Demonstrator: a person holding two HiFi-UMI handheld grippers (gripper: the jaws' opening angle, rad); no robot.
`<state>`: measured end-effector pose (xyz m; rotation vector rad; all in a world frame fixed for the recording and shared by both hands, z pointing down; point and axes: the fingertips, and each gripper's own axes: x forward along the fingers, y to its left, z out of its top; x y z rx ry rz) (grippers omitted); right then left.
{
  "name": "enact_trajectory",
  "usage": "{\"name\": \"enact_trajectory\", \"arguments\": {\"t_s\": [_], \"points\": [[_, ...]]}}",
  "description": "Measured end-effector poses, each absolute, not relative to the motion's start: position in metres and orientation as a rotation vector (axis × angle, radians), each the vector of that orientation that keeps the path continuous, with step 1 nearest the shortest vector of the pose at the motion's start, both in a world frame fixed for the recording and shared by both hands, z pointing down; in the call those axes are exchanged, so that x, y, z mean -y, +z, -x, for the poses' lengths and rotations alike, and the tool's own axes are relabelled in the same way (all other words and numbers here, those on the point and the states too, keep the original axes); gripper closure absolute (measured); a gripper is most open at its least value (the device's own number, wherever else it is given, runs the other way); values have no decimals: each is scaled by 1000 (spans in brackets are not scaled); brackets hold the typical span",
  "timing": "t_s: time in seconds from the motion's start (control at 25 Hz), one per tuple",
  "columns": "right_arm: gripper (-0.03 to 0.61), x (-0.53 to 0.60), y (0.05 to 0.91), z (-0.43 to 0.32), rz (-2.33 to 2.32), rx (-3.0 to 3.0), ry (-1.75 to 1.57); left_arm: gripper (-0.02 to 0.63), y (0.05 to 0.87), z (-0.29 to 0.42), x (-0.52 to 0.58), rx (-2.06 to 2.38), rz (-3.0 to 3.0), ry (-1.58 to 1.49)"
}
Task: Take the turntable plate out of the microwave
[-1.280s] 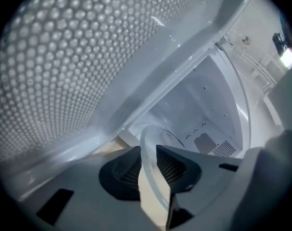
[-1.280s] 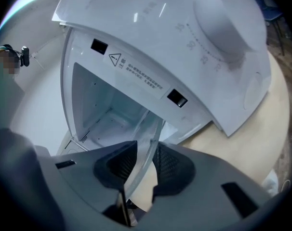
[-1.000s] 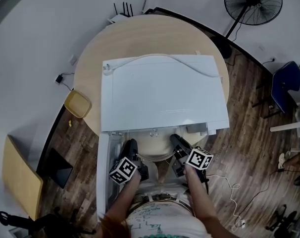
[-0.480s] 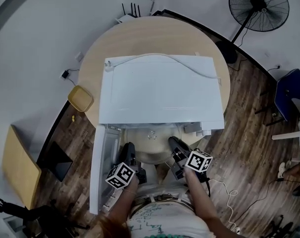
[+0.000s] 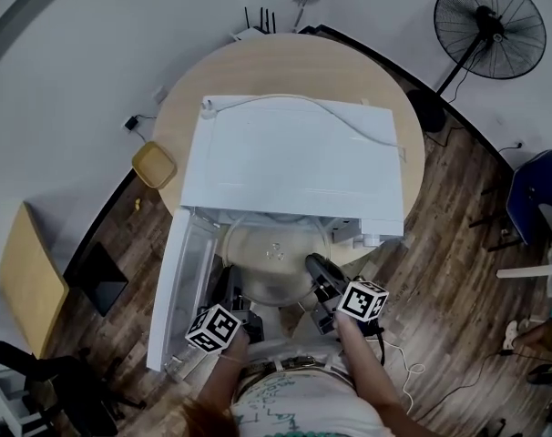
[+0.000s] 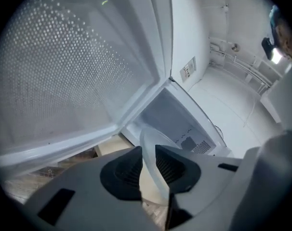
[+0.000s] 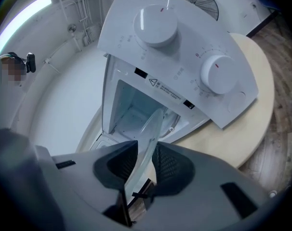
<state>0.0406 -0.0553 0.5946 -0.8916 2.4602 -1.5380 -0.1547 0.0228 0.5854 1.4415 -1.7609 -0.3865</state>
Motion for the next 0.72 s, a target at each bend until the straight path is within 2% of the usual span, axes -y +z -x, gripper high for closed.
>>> {"name": "enact_trajectory", "arguments": {"t_s": [0.72], "points": [[494,14,534,-53,808,-2495,-1496,529,522,139,-76,1777,-1468,-461]]}}
